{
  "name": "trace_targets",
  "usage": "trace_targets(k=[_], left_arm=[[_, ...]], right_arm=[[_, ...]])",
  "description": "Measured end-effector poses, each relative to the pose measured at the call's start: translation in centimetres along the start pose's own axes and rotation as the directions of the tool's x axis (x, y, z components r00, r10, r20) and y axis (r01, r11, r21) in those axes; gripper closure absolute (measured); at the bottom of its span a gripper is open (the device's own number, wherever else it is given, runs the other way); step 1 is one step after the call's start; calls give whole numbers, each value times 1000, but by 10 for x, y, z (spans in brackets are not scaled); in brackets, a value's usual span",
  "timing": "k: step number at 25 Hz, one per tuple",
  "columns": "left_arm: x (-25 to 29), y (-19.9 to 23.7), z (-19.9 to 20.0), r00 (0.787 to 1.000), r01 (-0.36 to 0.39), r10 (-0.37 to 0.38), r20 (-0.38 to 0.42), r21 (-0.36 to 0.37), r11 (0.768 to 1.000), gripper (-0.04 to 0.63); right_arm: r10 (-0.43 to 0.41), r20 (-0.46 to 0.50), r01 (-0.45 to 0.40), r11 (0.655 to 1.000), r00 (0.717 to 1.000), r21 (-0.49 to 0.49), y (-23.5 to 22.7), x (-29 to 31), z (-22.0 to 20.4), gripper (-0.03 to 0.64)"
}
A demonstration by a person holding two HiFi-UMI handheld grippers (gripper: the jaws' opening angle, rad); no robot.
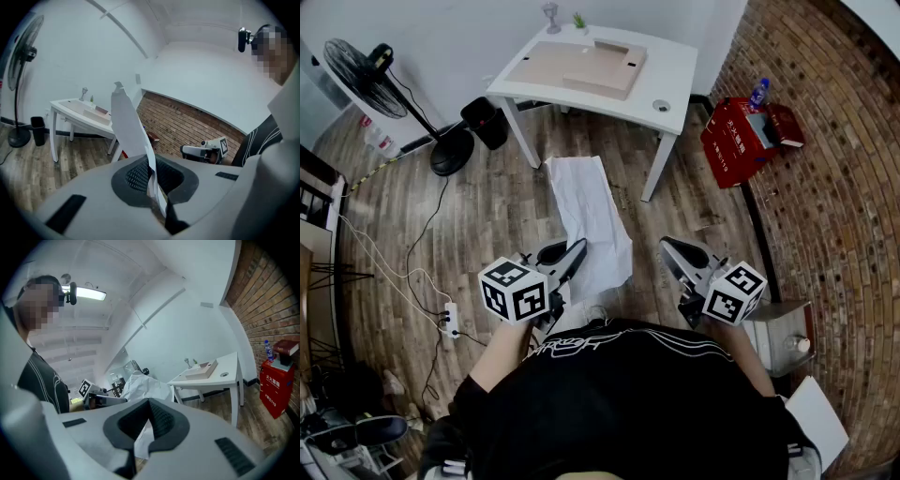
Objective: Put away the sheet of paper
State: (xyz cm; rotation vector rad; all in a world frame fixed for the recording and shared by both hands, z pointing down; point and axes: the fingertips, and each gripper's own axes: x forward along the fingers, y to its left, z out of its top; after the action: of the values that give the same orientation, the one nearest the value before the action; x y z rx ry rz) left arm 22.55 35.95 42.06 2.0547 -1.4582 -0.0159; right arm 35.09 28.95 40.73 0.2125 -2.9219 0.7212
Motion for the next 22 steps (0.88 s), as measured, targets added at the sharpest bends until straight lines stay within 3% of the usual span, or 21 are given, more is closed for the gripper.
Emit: trace_targets(k=[13,22], left_arm=[[-46,53,10,999,5,-5,34,-4,1000,561],[-65,78,9,998,-33,34,48,-21,999,561]], right_arm=[[15,-29,-16,1000,999,-26,33,76,-5,617],[28,-47,-28,1000,998,0,34,100,-18,617]])
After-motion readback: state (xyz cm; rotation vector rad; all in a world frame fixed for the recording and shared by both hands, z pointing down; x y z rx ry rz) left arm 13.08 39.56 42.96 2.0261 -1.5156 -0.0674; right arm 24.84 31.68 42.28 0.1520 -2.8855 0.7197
